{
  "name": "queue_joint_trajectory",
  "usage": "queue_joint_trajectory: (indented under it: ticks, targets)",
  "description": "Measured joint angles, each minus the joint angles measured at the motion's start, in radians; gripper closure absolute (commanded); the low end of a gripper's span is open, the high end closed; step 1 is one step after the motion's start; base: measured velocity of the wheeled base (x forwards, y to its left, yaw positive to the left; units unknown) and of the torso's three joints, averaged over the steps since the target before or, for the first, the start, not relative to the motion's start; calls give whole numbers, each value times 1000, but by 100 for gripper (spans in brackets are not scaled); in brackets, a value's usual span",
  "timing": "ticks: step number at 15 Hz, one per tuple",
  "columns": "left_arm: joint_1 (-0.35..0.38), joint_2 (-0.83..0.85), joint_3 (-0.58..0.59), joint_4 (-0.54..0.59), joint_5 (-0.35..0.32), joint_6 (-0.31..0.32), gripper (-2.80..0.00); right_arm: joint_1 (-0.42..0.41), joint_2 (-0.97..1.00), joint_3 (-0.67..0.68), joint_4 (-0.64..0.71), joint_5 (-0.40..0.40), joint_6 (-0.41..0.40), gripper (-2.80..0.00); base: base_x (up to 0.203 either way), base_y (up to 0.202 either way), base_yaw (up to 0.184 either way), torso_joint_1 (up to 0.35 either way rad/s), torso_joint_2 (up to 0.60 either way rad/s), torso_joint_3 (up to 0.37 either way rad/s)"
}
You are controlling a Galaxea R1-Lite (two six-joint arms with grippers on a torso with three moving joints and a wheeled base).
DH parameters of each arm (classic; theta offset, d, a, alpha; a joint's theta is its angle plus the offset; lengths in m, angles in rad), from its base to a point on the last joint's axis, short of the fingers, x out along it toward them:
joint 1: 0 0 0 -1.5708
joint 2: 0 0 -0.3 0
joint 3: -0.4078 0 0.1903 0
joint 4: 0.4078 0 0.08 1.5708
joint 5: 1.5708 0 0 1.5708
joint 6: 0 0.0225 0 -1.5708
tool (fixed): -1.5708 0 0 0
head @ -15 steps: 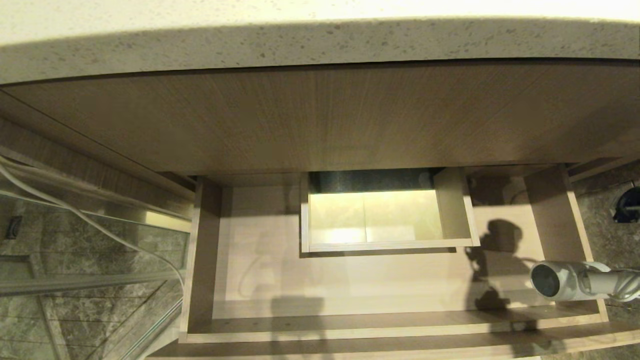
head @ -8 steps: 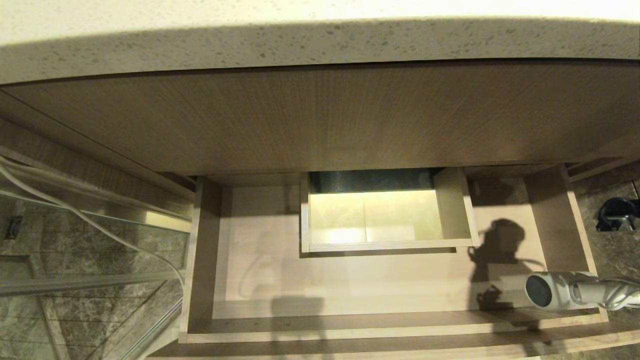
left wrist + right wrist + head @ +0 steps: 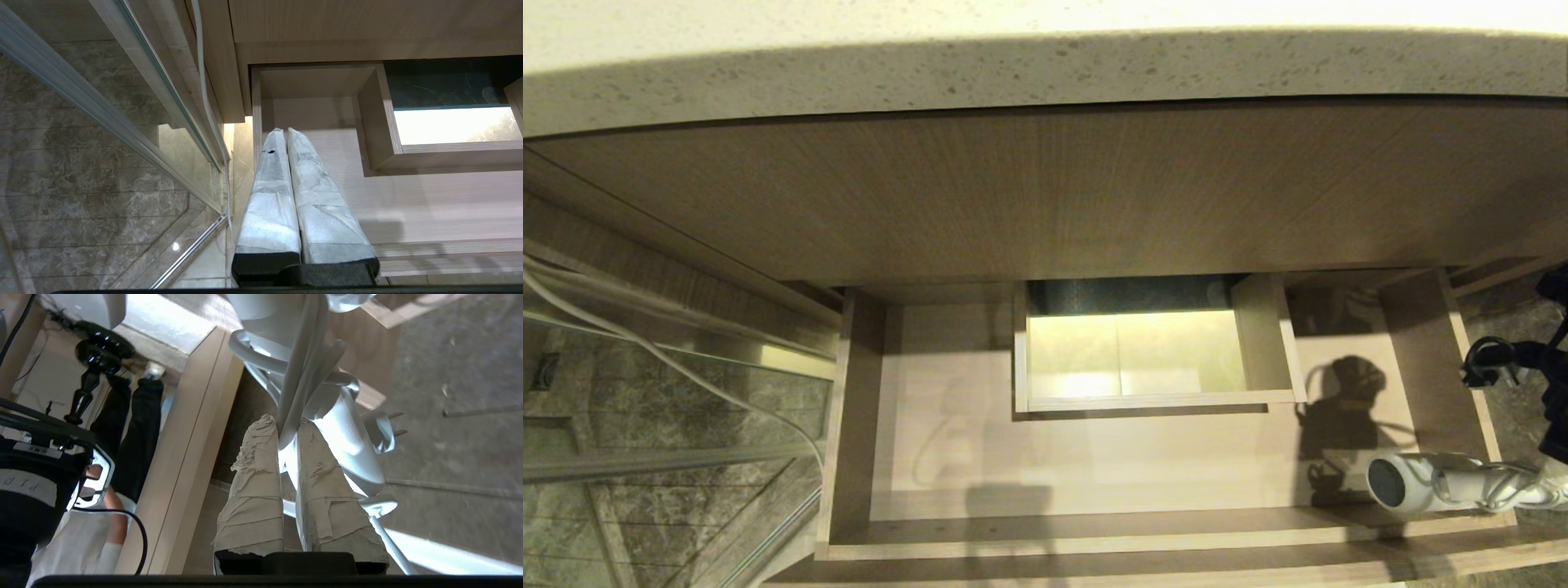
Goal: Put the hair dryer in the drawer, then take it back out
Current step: Put it into the drawer
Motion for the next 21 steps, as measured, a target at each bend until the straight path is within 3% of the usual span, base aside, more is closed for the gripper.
queue_joint_trajectory:
  ticks: [13, 21]
  targets:
    - [0, 0, 0, 0, 0, 0, 0, 30, 264, -243, -11, 25, -1, 0, 0, 0, 0, 0, 0, 0]
    - [0, 0, 0, 0, 0, 0, 0, 39, 299, -266, -74, 66, -1, 0, 0, 0, 0, 0, 0, 0]
